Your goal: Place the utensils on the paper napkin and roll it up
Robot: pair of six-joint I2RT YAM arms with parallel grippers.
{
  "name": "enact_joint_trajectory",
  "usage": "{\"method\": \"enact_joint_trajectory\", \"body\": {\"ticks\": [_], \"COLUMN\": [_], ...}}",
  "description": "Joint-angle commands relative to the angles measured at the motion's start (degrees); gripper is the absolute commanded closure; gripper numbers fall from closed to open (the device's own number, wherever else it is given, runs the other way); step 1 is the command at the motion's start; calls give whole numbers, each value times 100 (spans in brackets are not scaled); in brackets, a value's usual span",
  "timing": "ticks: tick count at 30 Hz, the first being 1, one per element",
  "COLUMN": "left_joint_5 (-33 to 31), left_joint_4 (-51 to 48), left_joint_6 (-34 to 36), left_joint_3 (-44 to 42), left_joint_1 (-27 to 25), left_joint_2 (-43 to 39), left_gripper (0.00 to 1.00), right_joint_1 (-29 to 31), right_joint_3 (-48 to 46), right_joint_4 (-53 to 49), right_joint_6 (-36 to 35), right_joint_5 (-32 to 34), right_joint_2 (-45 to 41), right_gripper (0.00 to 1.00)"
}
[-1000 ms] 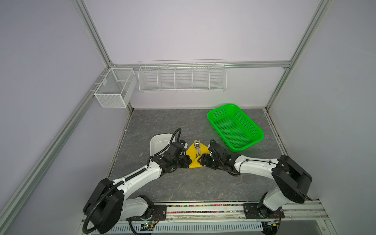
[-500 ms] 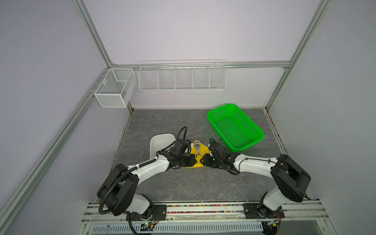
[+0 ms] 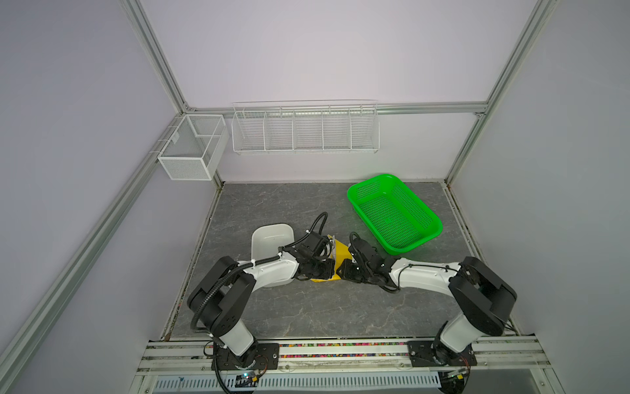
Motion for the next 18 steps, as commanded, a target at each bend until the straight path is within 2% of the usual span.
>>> {"method": "enact_joint_trajectory", "body": {"ticks": [1, 6, 12, 18], "left_joint_5": [-260, -336, -229, -323], "left_joint_4": [-20, -155, -122, -236], "left_joint_6": [-31, 33, 75, 82], "left_joint_3": [161, 241, 364, 448], "left_joint_1": [-17, -17, -18, -17], "left_joint_2": [91, 173, 239, 354], "left_gripper": [98, 97, 97, 97], "right_joint_1": [-52, -67, -71, -72], "right_joint_3": [67, 65, 210, 496], "right_joint_4": [-338, -923, -873, -895], "right_joint_6": [-97, -293, -576, -755], "right_joint_5": [124, 601, 450, 387], "right_joint_2": [-25, -191, -269, -15], "right_gripper": [66, 66, 67, 74]}}
